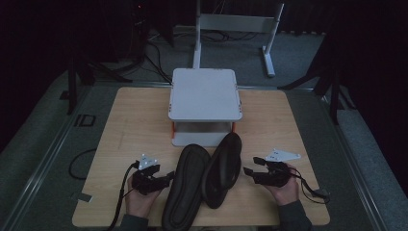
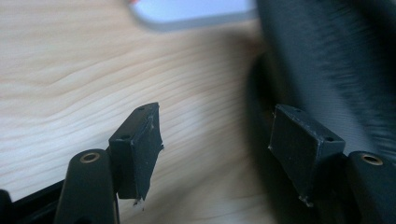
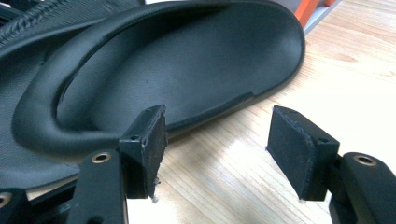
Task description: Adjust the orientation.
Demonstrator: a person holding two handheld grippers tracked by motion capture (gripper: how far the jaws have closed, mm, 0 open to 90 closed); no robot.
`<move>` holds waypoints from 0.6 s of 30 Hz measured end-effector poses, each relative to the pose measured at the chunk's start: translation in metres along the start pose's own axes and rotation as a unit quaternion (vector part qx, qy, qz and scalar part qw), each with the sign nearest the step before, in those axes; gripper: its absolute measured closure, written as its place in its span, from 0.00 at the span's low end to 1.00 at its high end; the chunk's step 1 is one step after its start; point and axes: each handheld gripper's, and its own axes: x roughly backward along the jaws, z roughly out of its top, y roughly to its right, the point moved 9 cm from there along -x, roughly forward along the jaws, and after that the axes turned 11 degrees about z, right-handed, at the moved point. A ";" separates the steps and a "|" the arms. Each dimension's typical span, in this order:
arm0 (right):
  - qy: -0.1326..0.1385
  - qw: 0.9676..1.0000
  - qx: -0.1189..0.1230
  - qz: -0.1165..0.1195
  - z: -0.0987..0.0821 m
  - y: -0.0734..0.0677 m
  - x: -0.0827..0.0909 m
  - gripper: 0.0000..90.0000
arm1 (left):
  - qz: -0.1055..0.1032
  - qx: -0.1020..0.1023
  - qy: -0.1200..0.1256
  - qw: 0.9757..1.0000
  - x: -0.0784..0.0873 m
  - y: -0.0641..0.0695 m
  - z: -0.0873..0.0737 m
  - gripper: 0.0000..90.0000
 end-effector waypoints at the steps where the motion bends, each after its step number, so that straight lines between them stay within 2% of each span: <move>1: -0.001 1.000 0.001 0.002 0.000 -0.001 -0.001 0.41 | -0.006 -0.003 0.003 1.000 0.002 0.005 0.002 0.38; 4: -0.002 1.000 0.000 0.005 0.000 -0.002 -0.003 0.41 | -0.035 -0.007 0.007 0.999 0.005 0.019 0.006 0.38; 10: -0.007 1.000 0.002 0.001 -0.001 -0.001 -0.003 0.41 | -0.057 -0.017 0.022 0.998 0.009 0.039 0.016 0.41; 12: -0.006 1.000 -0.002 0.001 -0.002 0.000 -0.002 0.41 | -0.071 -0.023 0.026 0.997 0.012 0.048 0.020 0.42; 18: -0.004 1.000 -0.007 -0.011 -0.004 0.006 0.006 0.41 | -0.098 -0.065 0.039 0.992 0.017 0.085 0.033 0.42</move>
